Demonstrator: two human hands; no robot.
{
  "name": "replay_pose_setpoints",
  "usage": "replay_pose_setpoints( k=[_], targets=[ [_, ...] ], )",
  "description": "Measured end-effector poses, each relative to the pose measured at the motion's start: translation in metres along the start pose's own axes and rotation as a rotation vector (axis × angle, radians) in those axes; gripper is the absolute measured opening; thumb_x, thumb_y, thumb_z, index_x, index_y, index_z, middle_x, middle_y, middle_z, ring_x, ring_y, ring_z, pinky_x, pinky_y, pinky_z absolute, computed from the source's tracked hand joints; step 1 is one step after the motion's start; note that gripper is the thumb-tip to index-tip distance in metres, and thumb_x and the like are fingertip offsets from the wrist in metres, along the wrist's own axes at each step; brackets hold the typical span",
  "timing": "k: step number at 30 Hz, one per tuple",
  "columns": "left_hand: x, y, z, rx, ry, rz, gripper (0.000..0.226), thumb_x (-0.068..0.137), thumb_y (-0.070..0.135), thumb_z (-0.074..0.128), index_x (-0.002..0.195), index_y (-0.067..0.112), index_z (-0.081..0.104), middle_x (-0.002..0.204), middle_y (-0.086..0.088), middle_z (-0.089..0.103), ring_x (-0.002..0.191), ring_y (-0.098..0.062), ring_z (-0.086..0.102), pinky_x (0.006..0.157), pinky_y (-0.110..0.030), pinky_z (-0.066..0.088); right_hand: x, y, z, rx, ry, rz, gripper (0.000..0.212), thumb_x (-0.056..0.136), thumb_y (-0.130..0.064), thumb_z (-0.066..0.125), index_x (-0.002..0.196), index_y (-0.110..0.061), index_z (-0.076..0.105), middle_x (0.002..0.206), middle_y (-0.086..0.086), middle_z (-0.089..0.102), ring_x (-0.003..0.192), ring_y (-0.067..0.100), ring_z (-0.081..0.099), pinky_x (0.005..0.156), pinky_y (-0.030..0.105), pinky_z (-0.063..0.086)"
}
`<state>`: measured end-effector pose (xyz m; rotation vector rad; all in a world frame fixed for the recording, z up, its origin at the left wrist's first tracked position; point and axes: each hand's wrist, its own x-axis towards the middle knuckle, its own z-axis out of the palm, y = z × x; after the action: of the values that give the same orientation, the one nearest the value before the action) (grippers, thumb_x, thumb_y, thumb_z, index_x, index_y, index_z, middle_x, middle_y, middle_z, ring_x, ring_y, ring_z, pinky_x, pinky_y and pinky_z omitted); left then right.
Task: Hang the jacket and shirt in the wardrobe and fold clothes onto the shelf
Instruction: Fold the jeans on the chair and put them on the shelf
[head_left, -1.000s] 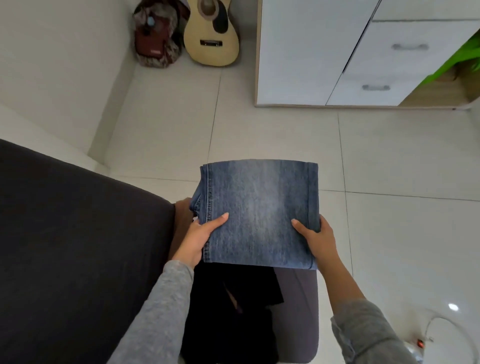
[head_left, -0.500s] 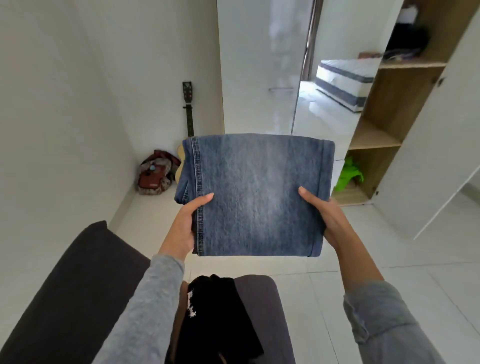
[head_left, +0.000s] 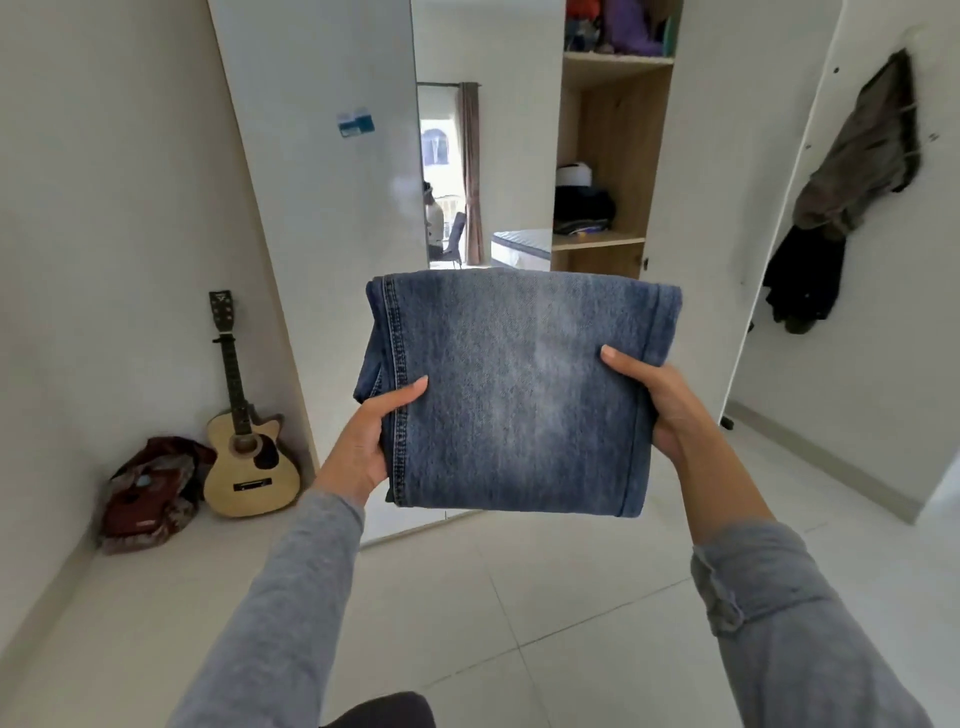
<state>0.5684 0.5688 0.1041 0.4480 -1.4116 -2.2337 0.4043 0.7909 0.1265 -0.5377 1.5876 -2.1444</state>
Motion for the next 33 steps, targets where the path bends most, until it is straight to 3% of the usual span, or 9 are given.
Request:
replay_pose_setpoints(
  k=[2,5,8,12,17,22,29,33],
  targets=[
    [0.034,-0.008,0.043,0.007,-0.033,0.018,0.03,0.071,0.016,0.069,0.101,0.014,0.067,0.091,-0.004,0.074,0.081,-0.022,0.07,0.074,-0.036,0.051,0.025,-0.02,-0.038,-0.016,0.02,-0.041,0.049,0.068,-0.021,0.077,0.113,-0.01,0.062,0.106,0.005,0.07,0.096,0.021,0.067,0.076,0.033,0.053],
    [0.076,-0.022,0.094,0.011,-0.068,0.065,0.017,0.082,0.01,0.063,0.096,0.019,0.067,0.087,-0.003,0.074,0.084,-0.024,0.067,0.078,-0.038,0.052,0.057,-0.038,-0.088,-0.043,0.055,-0.067,0.054,0.067,-0.021,0.079,0.116,-0.008,0.061,0.11,0.007,0.069,0.101,0.025,0.066,0.081,0.037,0.053],
    [0.123,-0.045,0.145,-0.013,-0.121,0.095,0.02,0.085,0.01,0.064,0.096,0.026,0.068,0.097,-0.002,0.073,0.093,-0.024,0.067,0.086,-0.042,0.051,0.092,-0.052,-0.141,-0.027,0.132,-0.088,0.051,0.071,-0.02,0.076,0.117,-0.01,0.059,0.113,0.007,0.068,0.103,0.025,0.065,0.088,0.041,0.052],
    [0.186,-0.08,0.196,-0.027,-0.179,0.072,0.021,0.085,0.011,0.063,0.102,0.023,0.068,0.1,-0.002,0.073,0.09,-0.021,0.07,0.081,-0.038,0.053,0.138,-0.055,-0.199,-0.018,0.226,-0.128,0.049,0.073,-0.016,0.076,0.118,-0.008,0.059,0.111,0.006,0.068,0.1,0.023,0.066,0.08,0.036,0.054],
    [0.265,-0.114,0.224,-0.017,-0.181,0.052,0.022,0.088,0.016,0.062,0.108,0.025,0.064,0.094,0.005,0.074,0.083,-0.013,0.071,0.064,-0.027,0.054,0.206,-0.039,-0.24,0.003,0.287,-0.126,0.05,0.074,-0.015,0.076,0.12,-0.007,0.057,0.112,0.006,0.068,0.098,0.022,0.067,0.074,0.034,0.054],
    [0.371,-0.137,0.224,-0.029,-0.112,-0.024,0.03,0.086,0.021,0.065,0.116,0.019,0.064,0.107,-0.001,0.071,0.099,-0.023,0.066,0.077,-0.035,0.052,0.311,-0.017,-0.255,-0.037,0.309,-0.093,0.054,0.071,-0.019,0.08,0.119,-0.01,0.057,0.112,0.005,0.068,0.099,0.023,0.066,0.077,0.036,0.055],
    [0.563,-0.129,0.233,-0.018,-0.095,-0.028,0.031,0.085,0.018,0.067,0.116,0.017,0.064,0.103,-0.001,0.072,0.097,-0.022,0.066,0.073,-0.034,0.052,0.493,-0.009,-0.256,-0.034,0.344,-0.103,0.047,0.076,-0.018,0.076,0.118,-0.013,0.056,0.112,0.003,0.066,0.099,0.023,0.064,0.076,0.034,0.053],
    [0.654,-0.132,0.236,-0.026,-0.096,-0.044,0.037,0.083,0.02,0.068,0.119,0.016,0.063,0.109,-0.004,0.07,0.102,-0.024,0.065,0.081,-0.036,0.051,0.573,-0.001,-0.263,-0.032,0.357,-0.101,0.044,0.078,-0.018,0.074,0.117,-0.014,0.055,0.108,-0.001,0.065,0.095,0.018,0.063,0.068,0.029,0.05]
  ],
)
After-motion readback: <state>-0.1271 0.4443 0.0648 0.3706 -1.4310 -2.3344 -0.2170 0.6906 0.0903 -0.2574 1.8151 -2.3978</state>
